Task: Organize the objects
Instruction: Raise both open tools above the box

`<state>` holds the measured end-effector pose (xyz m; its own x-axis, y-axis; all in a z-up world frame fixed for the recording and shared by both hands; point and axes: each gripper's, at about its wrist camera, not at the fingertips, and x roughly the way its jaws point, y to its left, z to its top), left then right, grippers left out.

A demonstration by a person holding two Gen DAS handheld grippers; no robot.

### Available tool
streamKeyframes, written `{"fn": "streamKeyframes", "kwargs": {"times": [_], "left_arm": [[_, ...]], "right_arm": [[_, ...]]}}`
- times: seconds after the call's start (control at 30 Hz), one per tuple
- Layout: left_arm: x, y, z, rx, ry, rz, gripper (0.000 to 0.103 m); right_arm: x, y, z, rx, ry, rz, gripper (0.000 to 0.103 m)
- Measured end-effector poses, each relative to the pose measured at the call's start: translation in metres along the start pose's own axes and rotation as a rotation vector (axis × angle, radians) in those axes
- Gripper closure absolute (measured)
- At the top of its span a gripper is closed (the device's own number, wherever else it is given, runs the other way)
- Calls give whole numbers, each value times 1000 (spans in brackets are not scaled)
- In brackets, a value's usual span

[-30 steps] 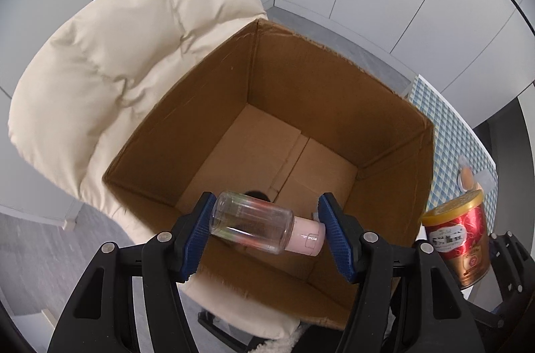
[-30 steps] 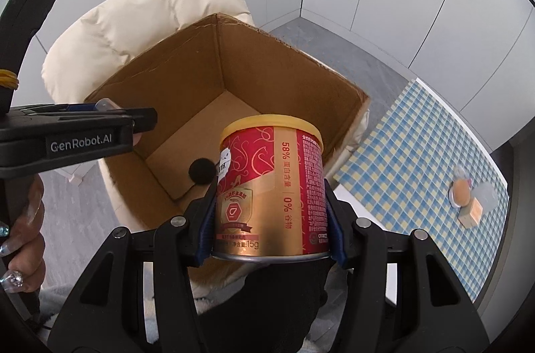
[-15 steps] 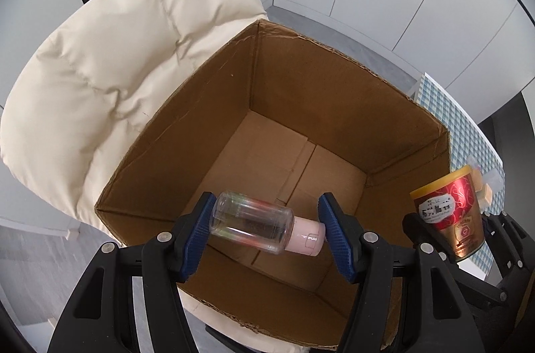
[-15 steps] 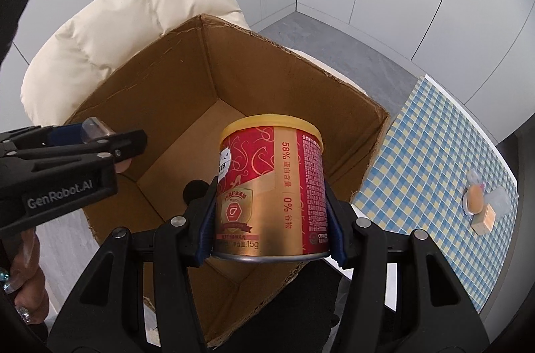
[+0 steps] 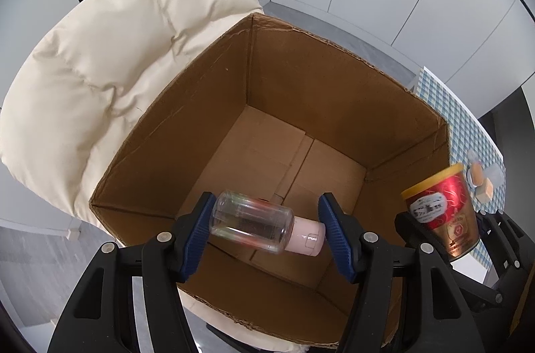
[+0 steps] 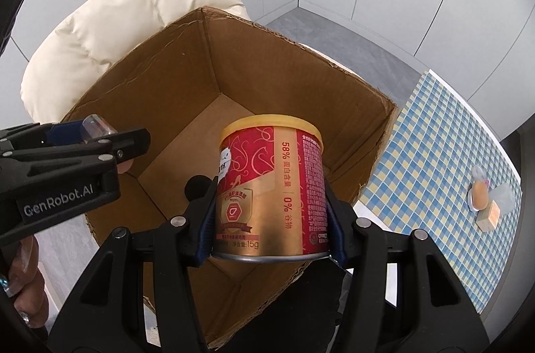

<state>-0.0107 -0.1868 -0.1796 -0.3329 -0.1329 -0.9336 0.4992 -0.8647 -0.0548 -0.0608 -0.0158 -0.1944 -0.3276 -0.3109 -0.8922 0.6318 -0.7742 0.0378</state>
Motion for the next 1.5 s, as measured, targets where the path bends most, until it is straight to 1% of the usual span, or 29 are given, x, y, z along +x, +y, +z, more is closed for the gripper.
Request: {"fn": "streamKeyframes", "kwargs": {"times": [0.03,0.07,0.1,0.13,0.17,0.2,0.27,0.37,0.43,0.6,0.87,1.03,1.13,1.27,1.33,1.5], "left_arm": [[0,0,0,-2,-1,0,38],[-1,1,0,-8,-3,1,36],[-2,2,1,-16,-4,11,27],[-3,3,1,-20,-4,16,15],[-4,4,2,-23,-9,18,11],[-7,5,3,-28,-23,18,10],[-13,7,3,-31,-56,20,10],[-20,5,3,-19,-96,26,10],[-21,3,4,-9,-102,30,10],[-20,0,3,16,-100,44,10],[-20,1,2,17,-107,53,10],[-22,1,2,23,-122,83,10],[-24,3,2,19,-122,66,10],[-23,5,-3,23,-80,31,10],[-26,6,-6,18,-72,33,10],[-45,5,-13,-1,-91,23,10]], "right_arm": [[-1,0,0,1,-6,3,47],[-3,0,1,2,-17,6,43],[-6,0,1,7,-31,5,36],[-9,-1,2,11,-40,0,15],[-13,-1,2,14,-59,-3,0],[-19,-1,2,16,-90,-9,0],[-27,0,3,18,-124,-18,0],[-29,-1,5,19,-121,-19,0],[-26,-3,5,23,-110,-20,0],[-24,-8,5,50,-102,-6,0],[-24,-8,4,55,-102,-8,0],[-25,-8,3,63,-98,7,0],[-24,-7,3,58,-86,3,0],[-26,-8,2,57,-80,-13,0],[-30,-10,1,65,-78,-12,0],[-43,-14,-3,63,-79,-19,0]]}}
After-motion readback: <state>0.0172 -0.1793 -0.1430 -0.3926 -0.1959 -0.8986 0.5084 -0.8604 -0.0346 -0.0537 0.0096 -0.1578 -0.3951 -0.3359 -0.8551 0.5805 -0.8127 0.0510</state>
